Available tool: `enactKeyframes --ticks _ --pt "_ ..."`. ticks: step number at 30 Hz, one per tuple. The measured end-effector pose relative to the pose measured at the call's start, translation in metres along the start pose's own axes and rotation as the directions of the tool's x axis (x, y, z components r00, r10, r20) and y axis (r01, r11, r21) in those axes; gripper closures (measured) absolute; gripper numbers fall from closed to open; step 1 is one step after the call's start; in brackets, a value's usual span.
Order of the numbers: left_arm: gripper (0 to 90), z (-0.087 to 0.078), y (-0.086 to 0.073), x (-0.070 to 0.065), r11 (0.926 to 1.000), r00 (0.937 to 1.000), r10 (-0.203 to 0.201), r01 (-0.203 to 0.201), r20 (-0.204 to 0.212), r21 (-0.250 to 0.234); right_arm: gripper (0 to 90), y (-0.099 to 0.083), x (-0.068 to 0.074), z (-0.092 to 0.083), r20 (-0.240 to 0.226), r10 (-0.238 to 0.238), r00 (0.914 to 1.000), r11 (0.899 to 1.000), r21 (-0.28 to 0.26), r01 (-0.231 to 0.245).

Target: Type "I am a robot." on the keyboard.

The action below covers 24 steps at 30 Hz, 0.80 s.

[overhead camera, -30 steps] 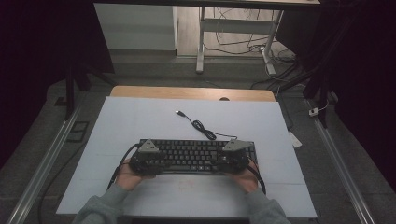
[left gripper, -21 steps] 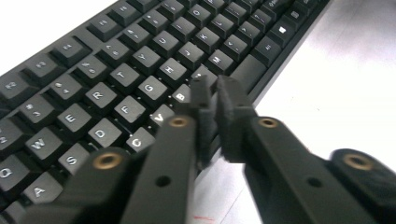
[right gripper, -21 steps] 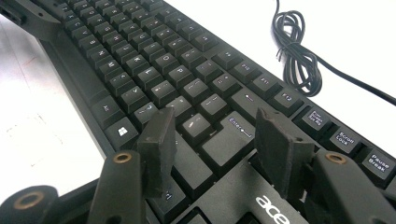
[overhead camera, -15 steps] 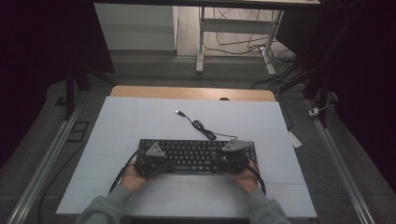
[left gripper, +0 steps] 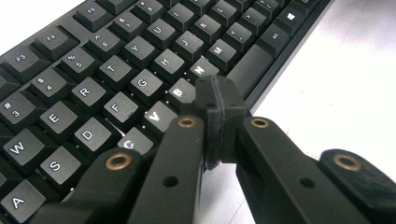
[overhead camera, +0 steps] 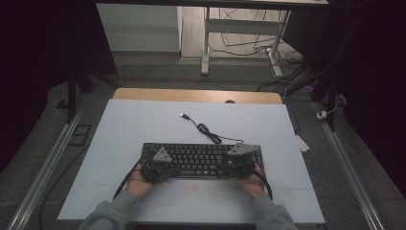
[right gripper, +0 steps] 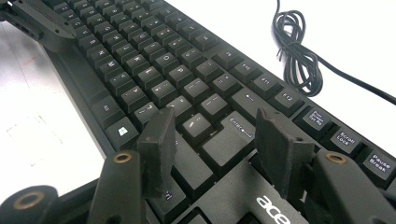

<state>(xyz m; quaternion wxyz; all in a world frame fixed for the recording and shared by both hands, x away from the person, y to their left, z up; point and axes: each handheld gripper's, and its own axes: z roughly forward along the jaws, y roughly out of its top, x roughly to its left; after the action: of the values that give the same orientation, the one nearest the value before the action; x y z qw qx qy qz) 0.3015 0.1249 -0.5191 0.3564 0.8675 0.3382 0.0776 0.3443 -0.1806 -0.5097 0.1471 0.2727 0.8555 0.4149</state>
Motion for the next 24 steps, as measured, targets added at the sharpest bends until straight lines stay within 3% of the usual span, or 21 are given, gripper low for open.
enactKeyframes --ticks 24 --pt "88.8 -0.0005 -0.0003 0.0004 0.9999 0.9999 -0.004 0.004 -0.011 -0.012 48.4 0.0 0.0001 -0.0001 0.0 -0.001 1.0 1.0 0.001 0.001"
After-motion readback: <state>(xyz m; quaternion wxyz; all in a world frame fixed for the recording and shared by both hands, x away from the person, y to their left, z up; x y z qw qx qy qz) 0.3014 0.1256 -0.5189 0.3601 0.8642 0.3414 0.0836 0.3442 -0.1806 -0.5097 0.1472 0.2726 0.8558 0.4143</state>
